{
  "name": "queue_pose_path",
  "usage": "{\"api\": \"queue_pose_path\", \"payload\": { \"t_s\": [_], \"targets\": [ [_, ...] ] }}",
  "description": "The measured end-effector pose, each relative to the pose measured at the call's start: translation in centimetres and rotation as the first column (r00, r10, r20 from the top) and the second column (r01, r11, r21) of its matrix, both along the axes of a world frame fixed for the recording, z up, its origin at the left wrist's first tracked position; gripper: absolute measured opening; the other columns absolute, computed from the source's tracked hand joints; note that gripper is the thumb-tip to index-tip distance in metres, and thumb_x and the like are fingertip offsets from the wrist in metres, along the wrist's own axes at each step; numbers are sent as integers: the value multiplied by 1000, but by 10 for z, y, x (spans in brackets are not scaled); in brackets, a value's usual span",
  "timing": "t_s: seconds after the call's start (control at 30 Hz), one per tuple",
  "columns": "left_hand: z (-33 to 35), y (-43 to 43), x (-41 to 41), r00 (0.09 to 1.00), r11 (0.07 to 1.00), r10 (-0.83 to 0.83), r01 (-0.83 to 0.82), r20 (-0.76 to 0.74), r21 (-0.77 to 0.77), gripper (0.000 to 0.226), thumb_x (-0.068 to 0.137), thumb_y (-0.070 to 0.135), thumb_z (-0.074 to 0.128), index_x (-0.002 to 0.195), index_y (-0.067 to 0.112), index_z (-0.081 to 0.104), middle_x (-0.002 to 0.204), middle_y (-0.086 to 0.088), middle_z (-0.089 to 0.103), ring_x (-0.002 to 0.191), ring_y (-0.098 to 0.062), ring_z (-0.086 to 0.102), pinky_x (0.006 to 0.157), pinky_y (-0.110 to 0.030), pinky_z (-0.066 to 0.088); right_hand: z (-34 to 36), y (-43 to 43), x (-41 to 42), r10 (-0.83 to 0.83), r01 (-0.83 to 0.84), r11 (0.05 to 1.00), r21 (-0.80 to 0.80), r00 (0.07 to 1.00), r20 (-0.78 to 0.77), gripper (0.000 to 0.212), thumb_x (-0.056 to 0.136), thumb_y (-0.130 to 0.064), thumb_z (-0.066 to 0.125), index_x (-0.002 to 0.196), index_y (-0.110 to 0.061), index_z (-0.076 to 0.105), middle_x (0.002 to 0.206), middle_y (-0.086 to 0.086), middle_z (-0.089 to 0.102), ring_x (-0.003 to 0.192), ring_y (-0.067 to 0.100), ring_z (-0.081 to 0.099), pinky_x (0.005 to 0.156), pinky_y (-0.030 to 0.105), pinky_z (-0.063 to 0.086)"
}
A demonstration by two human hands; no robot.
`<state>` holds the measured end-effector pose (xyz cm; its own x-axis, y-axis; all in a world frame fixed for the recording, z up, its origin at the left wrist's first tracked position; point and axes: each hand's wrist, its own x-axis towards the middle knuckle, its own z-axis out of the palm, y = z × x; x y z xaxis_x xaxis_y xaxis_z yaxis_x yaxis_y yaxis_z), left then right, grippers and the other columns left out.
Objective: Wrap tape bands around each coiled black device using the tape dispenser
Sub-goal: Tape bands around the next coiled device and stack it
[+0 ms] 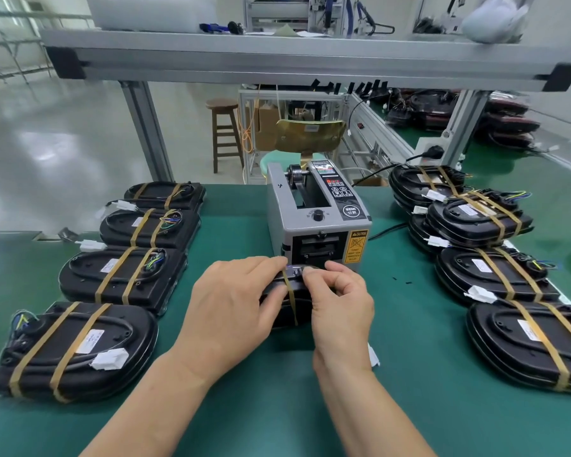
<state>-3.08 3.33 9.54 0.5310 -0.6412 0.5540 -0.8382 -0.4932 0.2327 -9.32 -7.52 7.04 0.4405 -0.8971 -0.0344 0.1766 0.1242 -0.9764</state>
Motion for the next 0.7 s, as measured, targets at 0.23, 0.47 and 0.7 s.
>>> {"api": "queue_pose_path", "payload": {
  "t_s": [0.23, 0.47, 0.7],
  "targets": [
    [-1, 3, 0, 1000, 999, -14, 15, 16, -30, 28, 81, 26, 67, 107, 19, 74, 102, 9, 74, 89, -17, 70, 73, -35, 56, -3, -2, 2, 10, -10, 1000, -3, 1000, 10, 26, 79, -10, 78, 57, -23, 74, 106, -11, 63, 98, 4, 62, 97, 37, 51],
    [-3, 4, 3, 999, 999, -45, 45, -19, -8, 30, 88, 27, 62, 116, 26, 72, 103, 9, 73, 92, -19, 69, 73, -39, 54, -4, -2, 3, 26, -27, 998, -55, 999, -19, 20, 79, -12, 78, 60, -20, 75, 106, -8, 64, 104, 6, 61, 97, 35, 49],
    [-5, 6, 5, 998, 997, -62, 61, 16, 45, 32, 96, 36, 47, 114, 30, 74, 102, 2, 72, 85, -25, 68, 67, -41, 52, -6, -3, 3, 28, -30, 996, -81, 999, -19, 23, 78, -12, 77, 62, -28, 75, 105, -11, 63, 105, 6, 60, 94, 32, 49]
  ]
}}
